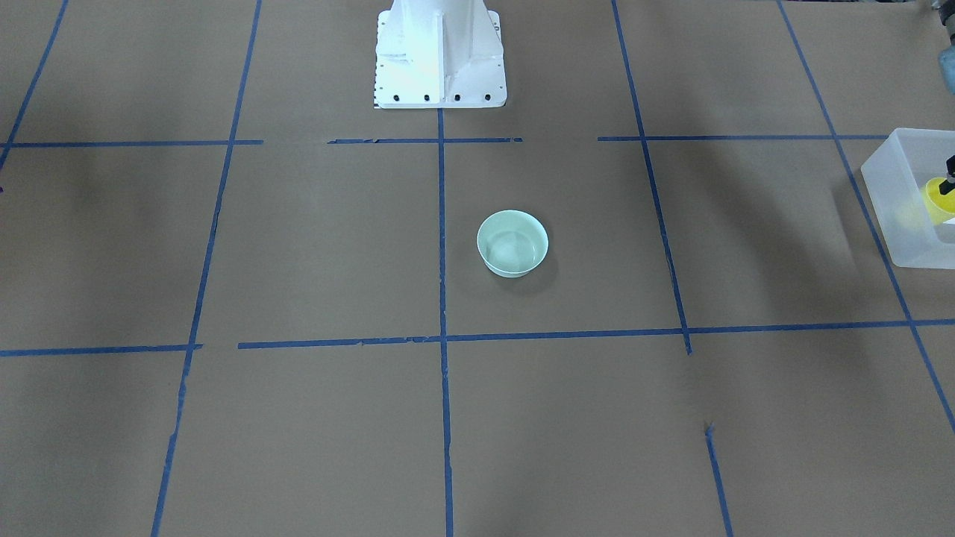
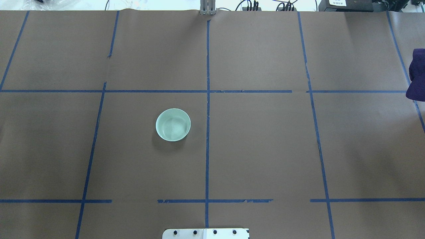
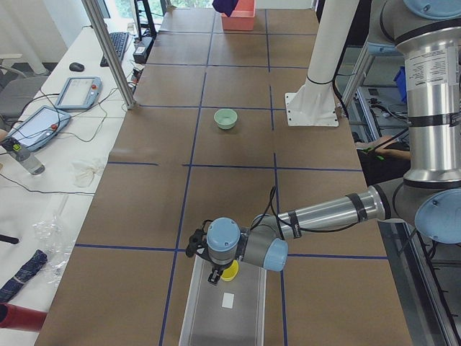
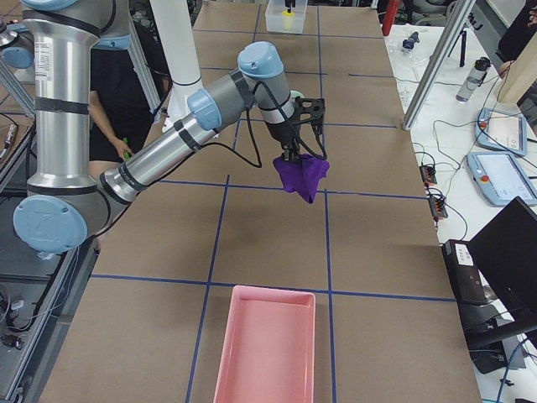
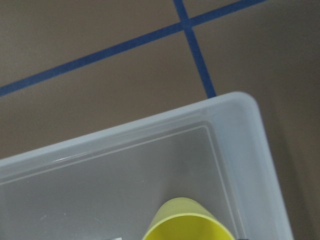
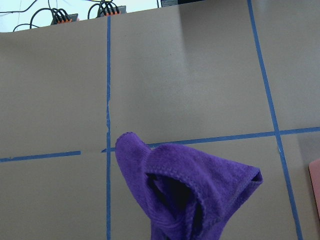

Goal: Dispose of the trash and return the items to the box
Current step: 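Lift the purple cloth with the right gripper and drop it into the pink bin, then reach the left gripper toward the pale green bowl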

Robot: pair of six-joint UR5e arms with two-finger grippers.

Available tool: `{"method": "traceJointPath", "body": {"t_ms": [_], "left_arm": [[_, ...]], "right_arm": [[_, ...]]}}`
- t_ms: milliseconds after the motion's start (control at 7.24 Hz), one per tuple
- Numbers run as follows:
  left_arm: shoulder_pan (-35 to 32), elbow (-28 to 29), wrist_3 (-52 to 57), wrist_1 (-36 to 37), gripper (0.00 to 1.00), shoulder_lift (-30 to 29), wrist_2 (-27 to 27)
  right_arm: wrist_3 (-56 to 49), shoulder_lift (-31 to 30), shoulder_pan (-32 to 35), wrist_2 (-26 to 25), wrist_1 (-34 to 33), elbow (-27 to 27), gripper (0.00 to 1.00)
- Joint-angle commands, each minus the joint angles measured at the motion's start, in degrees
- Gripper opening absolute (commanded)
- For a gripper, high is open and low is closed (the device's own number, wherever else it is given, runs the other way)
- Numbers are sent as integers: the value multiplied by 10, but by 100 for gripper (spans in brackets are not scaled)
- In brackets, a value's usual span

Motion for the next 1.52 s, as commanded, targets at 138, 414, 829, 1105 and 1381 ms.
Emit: {"method": "traceJointPath", "body": {"t_ms": [138, 414, 829, 1105, 1381], "left_arm": [[-6, -203, -2, 190, 100, 2, 1], [-2, -272, -160, 176, 100, -10, 1], [152, -289, -366, 127, 100, -96, 59], [264, -288, -526, 118, 100, -145, 93], [353, -283, -657, 68, 98, -151, 148]], "right_arm": [[-181, -41, 58, -2, -32, -15, 0], [-336, -39, 121, -51, -41, -74, 0], [-488, -19, 148, -109, -33, -197, 0], [-533, -24, 169, -110, 43, -292, 0], [-523, -29, 169, -111, 197, -428, 0]]}}
